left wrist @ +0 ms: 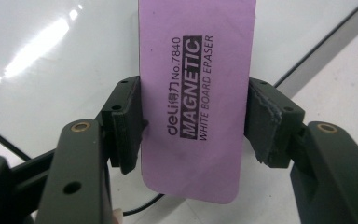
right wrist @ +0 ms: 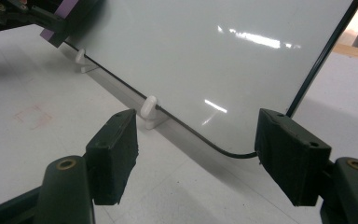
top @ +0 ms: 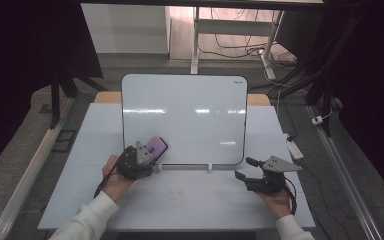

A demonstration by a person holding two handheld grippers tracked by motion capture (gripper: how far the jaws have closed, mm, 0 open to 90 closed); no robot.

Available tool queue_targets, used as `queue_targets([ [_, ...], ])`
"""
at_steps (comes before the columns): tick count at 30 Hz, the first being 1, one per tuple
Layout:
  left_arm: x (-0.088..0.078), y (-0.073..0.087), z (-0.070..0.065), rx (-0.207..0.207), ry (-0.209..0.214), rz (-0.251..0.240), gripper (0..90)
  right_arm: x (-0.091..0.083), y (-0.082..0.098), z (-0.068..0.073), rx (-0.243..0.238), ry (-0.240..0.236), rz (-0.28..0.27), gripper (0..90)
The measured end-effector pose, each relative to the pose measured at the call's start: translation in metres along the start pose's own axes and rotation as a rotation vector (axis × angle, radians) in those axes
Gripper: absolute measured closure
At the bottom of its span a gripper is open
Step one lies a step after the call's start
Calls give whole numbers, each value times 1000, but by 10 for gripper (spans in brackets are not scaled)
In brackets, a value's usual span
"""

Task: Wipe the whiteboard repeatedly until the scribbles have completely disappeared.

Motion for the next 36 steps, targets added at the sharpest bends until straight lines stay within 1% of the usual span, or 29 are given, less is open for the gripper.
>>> queue_targets([
  [2, 0, -1, 3, -10, 13, -6, 415, 0, 0, 0, 3, 0, -2, 296],
  [3, 0, -2, 6, -22, 16, -15, 415, 0, 0, -1, 3, 0, 0, 296],
  [4, -1, -5, 10, -25, 7, -21, 415, 0, 0, -1, 3, 2, 1, 295],
  [5, -2, -8, 15, -28, -13, -25, 415, 0, 0, -1, 3, 0, 1, 295],
  [7, -3, -15, 25, -28, -38, -29, 415, 0, 0, -1, -1, 2, 3, 295],
  [9, -4, -25, 39, -42, -50, -41, 415, 0, 0, -1, 0, 1, 2, 296],
  [10, -6, -30, 49, -50, -64, -49, 415, 0, 0, -1, 2, -1, 0, 295],
  [11, -7, -34, 55, -56, -75, -52, 415, 0, 0, -1, 0, 4, 2, 295],
  [13, -9, -41, 72, -74, -105, -59, 415, -1, 0, -1, 2, 5, 2, 295],
  [14, -11, -43, 83, -89, -122, -57, 415, 0, 0, -1, 4, 2, -3, 295],
  [15, -12, -44, 89, -105, -126, -60, 415, 0, 0, -1, 4, 3, -2, 295],
  [16, -14, -44, 98, -139, -134, -66, 415, 0, 0, -2, 2, 3, -2, 295],
  [18, -17, -43, 108, -174, -138, -72, 415, 0, 1, -2, 2, 2, 3, 295],
  [19, -17, -43, 109, -181, -130, -75, 415, 0, 1, -2, 2, 1, 3, 295],
  [21, -16, -43, 105, -159, -139, -63, 415, 0, 0, -1, 3, -1, 0, 295],
  [22, -15, -44, 101, -139, -146, -52, 415, 0, 0, -2, 2, 2, 0, 295],
  [25, -10, -47, 83, -80, -127, -39, 415, 1, 0, -1, -1, -1, 1, 295],
  [26, -7, -48, 73, -54, -118, -36, 415, 0, 0, -1, -3, 4, 3, 295],
  [27, -6, -48, 68, -46, -108, -37, 415, 0, 1, -1, -2, 1, 3, 295],
  [28, -4, -49, 60, -40, -89, -39, 415, 0, 1, 0, -2, 2, 3, 295],
  [30, 0, -48, 43, -26, -40, -44, 415, 0, 1, 0, -1, 2, 3, 296],
  [32, 4, -46, 24, 6, -8, -38, 415, 0, 1, -1, 0, 3, 5, 295],
  [34, 6, -43, 14, 16, 18, -36, 415, 0, 1, -1, -1, 2, 7, 295],
  [36, 7, -39, 7, 16, 32, -38, 415, 0, 1, 0, -1, 2, 7, 295],
])
Point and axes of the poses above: each handheld gripper's, and its own axes: x roughly forward along the jaws, y roughly out of its underside, z roughly to its left, the point moved 5 cm from there along x, roughly forward along the jaws, and after that the axes turned 14 degrees about x, right-handed, at the moved point
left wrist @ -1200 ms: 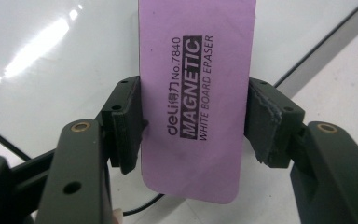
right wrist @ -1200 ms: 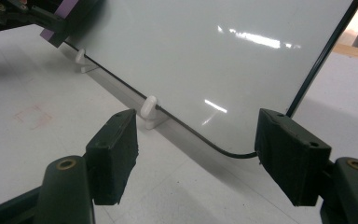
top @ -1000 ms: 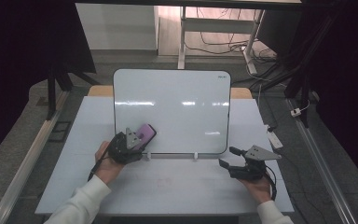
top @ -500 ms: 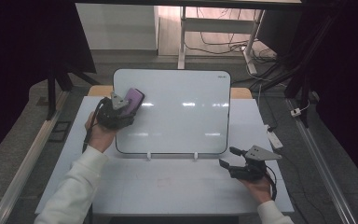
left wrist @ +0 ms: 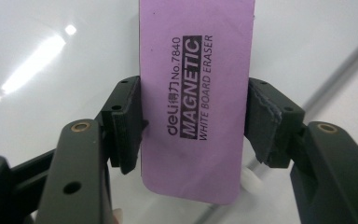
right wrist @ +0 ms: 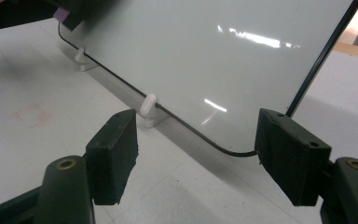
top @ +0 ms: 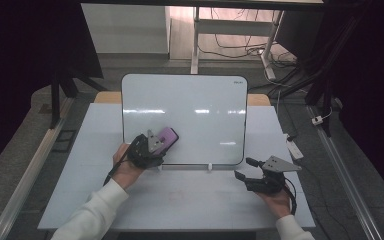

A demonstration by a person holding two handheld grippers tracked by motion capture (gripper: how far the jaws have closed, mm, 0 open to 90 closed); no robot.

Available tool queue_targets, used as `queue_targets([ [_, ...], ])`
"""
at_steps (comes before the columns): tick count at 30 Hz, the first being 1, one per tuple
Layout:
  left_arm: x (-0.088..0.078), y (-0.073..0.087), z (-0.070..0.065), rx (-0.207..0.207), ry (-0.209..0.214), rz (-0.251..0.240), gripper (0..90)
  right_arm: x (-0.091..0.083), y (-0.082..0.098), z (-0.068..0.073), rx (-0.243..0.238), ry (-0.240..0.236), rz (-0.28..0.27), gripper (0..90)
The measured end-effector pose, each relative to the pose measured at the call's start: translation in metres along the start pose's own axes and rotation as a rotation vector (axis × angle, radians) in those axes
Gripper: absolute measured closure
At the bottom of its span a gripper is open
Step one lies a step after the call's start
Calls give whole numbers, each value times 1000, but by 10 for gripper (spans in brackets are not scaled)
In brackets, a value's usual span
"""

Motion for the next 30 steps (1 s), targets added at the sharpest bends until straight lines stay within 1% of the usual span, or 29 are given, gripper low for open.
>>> queue_targets([
  [2, 0, 3, -2, -8, 11, -4, 415, 0, 0, 0, 1, -1, -3, 295],
  [5, -2, 6, 0, -34, 27, -17, 415, 0, 0, 0, 1, -1, -3, 295],
  [7, -4, 7, 3, -46, 26, -24, 415, 0, 0, 0, -1, -1, -6, 295],
  [8, -6, 7, 4, -54, 25, -33, 415, 0, 0, 0, -1, 0, -5, 295],
  [10, -10, 7, 6, -73, 42, -61, 415, 0, 0, -1, 0, 1, -4, 296],
  [12, -16, 7, 7, -89, 71, -94, 415, 0, -1, -1, 2, 0, -5, 295],
  [14, -23, 8, 6, -96, 106, -121, 415, 0, -1, 0, 3, -5, -6, 295],
  [16, -27, 10, 4, -102, 137, -140, 415, 0, -1, 1, 2, -6, -7, 295],
  [17, -29, 12, 2, -106, 159, -150, 415, 0, -1, 2, 3, -8, -8, 295],
  [18, -31, 13, 1, -106, 176, -156, 415, 0, -2, 3, 5, -12, -8, 295],
  [24, -37, 23, -7, -100, 217, -164, 415, 3, -2, 6, 0, -25, 4, 294],
  [30, -41, 29, -11, -88, 243, -171, 414, 3, -3, 11, -4, -40, 5, 293],
])
Point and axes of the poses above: each handheld gripper's, and its own axes: x roughly forward along the jaws, y roughly out of its underside, z roughly to its left, the point moved 5 cm from there along x, roughly forward along the jaws, and after that the axes turned 14 degrees about x, right-handed, at the moved point
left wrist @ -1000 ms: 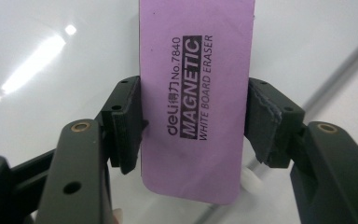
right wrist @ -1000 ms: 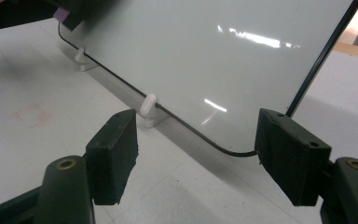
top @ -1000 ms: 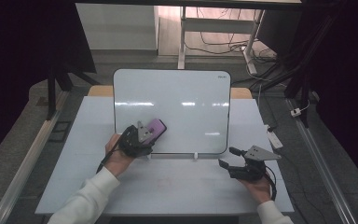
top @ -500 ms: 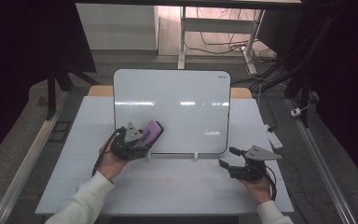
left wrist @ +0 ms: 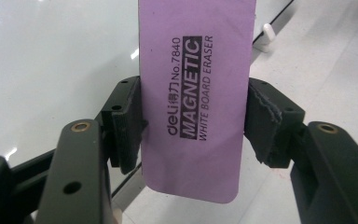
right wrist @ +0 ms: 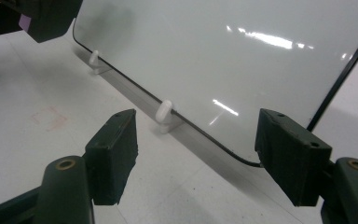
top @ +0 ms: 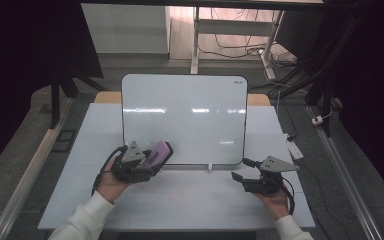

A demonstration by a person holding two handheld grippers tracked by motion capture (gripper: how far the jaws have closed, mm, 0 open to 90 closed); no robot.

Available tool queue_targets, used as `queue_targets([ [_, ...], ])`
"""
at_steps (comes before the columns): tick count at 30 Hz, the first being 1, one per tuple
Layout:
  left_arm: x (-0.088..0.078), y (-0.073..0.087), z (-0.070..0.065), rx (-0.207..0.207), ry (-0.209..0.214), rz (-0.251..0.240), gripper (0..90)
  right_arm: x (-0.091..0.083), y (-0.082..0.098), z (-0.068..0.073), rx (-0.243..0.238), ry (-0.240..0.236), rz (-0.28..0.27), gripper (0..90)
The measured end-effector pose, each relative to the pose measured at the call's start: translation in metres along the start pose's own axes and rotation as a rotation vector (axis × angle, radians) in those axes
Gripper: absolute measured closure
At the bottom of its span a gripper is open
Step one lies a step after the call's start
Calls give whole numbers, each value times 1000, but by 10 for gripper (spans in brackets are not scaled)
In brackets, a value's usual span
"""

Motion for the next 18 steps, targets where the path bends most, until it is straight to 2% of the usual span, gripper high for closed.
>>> queue_targets([
  [6, 2, 2, -3, 7, 34, 5, 414, 0, -2, 4, -2, -16, 3, 292],
  [18, 19, -5, -23, 80, 125, 15, 414, 7, -9, 23, -10, -95, 44, 286],
])
Point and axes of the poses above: each handheld gripper's, and its own axes: x roughly forward along the jaws, y roughly out of its underside, z roughly to its left, the point moved 5 cm from there along x, roughly forward along the jaws, and after that the axes turned 14 degrees about x, right-handed, at the moved point
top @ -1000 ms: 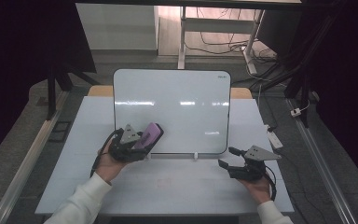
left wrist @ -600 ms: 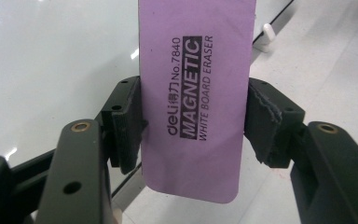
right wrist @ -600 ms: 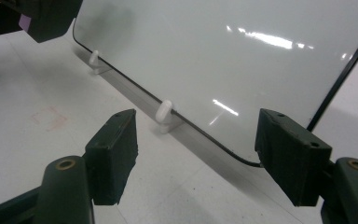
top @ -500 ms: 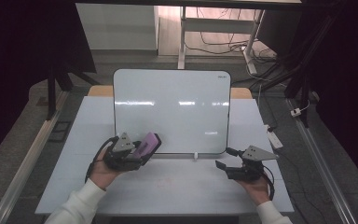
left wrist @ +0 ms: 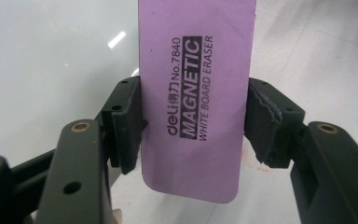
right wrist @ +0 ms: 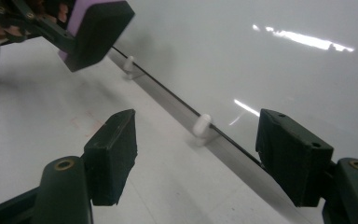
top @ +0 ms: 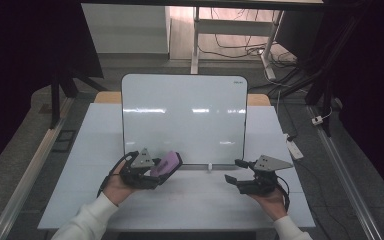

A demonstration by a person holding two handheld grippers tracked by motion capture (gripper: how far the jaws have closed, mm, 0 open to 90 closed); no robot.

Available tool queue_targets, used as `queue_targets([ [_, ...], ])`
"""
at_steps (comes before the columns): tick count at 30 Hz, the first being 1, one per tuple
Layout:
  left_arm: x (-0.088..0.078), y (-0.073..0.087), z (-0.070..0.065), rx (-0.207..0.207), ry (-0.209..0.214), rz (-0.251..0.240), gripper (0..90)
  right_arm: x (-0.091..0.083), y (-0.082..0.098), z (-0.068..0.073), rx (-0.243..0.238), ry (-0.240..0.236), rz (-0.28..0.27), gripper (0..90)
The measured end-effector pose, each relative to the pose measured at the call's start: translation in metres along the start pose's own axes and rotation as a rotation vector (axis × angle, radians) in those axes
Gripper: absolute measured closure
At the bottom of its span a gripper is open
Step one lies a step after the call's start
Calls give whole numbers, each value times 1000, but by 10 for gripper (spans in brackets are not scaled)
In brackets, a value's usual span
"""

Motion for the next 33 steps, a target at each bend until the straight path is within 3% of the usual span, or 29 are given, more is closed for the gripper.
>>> queue_targets([
  [6, 7, -6, -6, 26, 30, 2, 414, 8, -3, 11, -11, -40, 27, 276],
  [16, 21, -14, -20, 98, 120, 20, 414, 23, -9, 30, -54, -117, 77, 248],
  [22, 27, -18, -26, 128, 158, 24, 414, 41, -20, 43, -94, -175, 125, 239],
  [33, 29, -21, -33, 172, 201, 14, 413, 69, -21, 56, -106, -265, 231, 263],
])
Point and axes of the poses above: each handheld gripper's, and its own axes: x roughly forward along the jaws, y roughly out of its underside, z roughly to its left, the point moved 5 cm from there along x, roughly forward along the jaws, and after that the axes turned 14 degrees about x, right-handed, at the moved point
